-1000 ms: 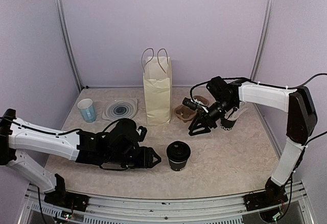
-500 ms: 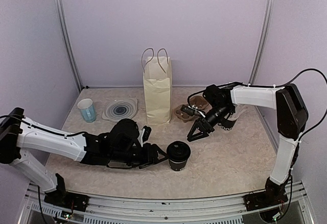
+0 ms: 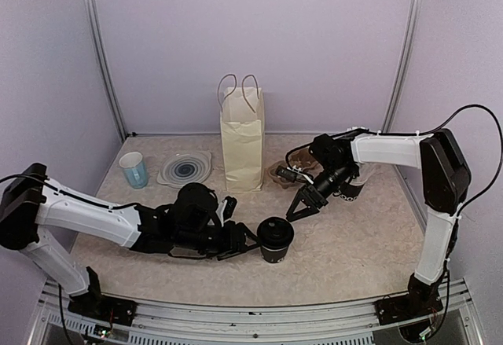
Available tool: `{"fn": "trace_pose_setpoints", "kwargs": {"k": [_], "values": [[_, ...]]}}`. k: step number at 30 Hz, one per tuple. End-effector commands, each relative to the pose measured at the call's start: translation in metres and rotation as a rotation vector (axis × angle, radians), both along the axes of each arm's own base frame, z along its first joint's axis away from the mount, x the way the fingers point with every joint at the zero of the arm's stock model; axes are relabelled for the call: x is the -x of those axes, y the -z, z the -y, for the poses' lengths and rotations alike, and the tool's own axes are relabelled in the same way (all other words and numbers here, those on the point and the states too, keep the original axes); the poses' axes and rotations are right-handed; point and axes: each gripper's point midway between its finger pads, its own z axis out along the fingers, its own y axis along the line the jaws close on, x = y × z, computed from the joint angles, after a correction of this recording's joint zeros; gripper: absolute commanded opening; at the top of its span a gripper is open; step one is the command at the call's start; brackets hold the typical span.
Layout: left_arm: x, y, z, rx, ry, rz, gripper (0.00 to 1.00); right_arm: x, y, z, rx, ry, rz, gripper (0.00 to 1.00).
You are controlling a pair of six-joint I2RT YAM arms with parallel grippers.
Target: Pack the takeout coffee
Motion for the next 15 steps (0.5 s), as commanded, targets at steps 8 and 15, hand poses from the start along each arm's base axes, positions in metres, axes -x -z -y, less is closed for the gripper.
{"fn": "trace_pose_setpoints", "kwargs": {"k": [8, 15], "values": [[-0.0064, -0.0097, 0.0104, 0.021, 0.043, 0.03, 0.57, 0.0082, 0.0102, -0.0067, 0.027, -0.019, -0.039, 0.52], [-0.0079, -0.0084, 0.016, 0.029, 0.075, 0.022, 0.6, 0.0095, 0.0124, -0.0072, 0.028, -0.02, -0.048, 0.52]]}}
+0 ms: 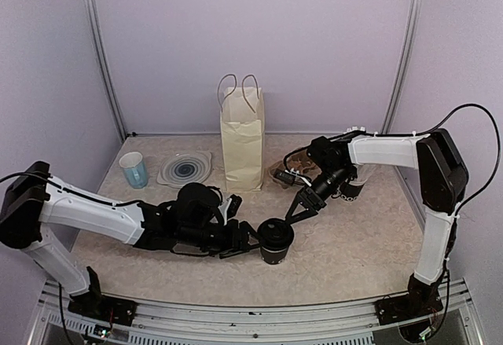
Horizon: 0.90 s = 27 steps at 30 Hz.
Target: Pack the takeout coffee
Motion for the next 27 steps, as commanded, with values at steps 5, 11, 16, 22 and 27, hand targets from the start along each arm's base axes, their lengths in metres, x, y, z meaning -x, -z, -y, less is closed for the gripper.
{"fn": "trace_pose_setpoints", "kwargs": {"k": [5, 11, 16, 22, 27], "values": [[-0.009, 0.004, 0.007, 0.0, 0.013, -0.017, 0.58, 0.006, 0.007, -0.004, 0.011, -0.009, -0.029, 0.51], [-0.007, 0.044, -0.007, -0.23, 0.006, -0.09, 0.53, 0.008, 0.017, -0.001, 0.042, 0.004, -0.038, 0.5], [0.005, 0.097, -0.035, -0.558, 0.011, -0.157, 0.51, 0.009, 0.042, 0.013, 0.157, 0.042, -0.029, 0.48], [0.0, 0.106, -0.058, -0.653, -0.06, -0.171, 0.5, 0.013, 0.065, 0.032, 0.272, 0.074, -0.008, 0.45], [-0.008, 0.102, -0.066, -0.663, -0.09, -0.173, 0.49, 0.007, 0.067, 0.037, 0.306, 0.093, 0.028, 0.44]]}}
